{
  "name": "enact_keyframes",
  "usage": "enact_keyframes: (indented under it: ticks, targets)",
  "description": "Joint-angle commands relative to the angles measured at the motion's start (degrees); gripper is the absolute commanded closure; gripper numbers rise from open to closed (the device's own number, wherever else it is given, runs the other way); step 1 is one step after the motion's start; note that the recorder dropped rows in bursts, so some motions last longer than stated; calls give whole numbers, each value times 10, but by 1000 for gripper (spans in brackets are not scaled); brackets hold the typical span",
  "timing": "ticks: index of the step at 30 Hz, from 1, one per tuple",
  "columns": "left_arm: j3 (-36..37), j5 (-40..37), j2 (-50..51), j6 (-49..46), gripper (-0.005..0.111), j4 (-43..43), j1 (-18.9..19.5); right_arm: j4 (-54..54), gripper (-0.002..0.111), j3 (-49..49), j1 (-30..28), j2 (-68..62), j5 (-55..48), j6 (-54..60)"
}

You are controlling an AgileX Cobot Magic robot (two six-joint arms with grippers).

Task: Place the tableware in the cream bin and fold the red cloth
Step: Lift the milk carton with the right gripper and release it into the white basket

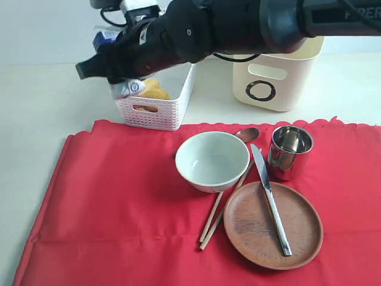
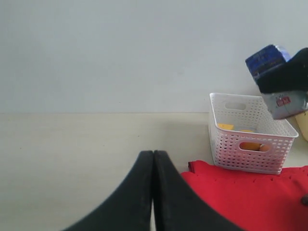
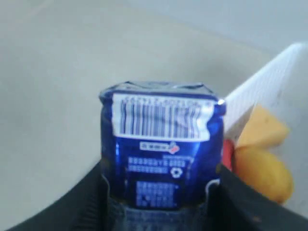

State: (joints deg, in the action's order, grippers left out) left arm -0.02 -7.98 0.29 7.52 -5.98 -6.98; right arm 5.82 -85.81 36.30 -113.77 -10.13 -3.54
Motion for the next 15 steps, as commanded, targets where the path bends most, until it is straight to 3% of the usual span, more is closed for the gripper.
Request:
enact_keyframes:
  ticks: [1,12,15]
  targets:
    - [0,1,-3,1,106,2,-5,-5,108,-6,-24,-15,113,6]
    - [0,1,-3,0,106,2,-4,-4,108,-6,-74,-76,187,8]
    - [0,1,-3,0,106,2,-4,3,103,-6,-81,-88,187,8]
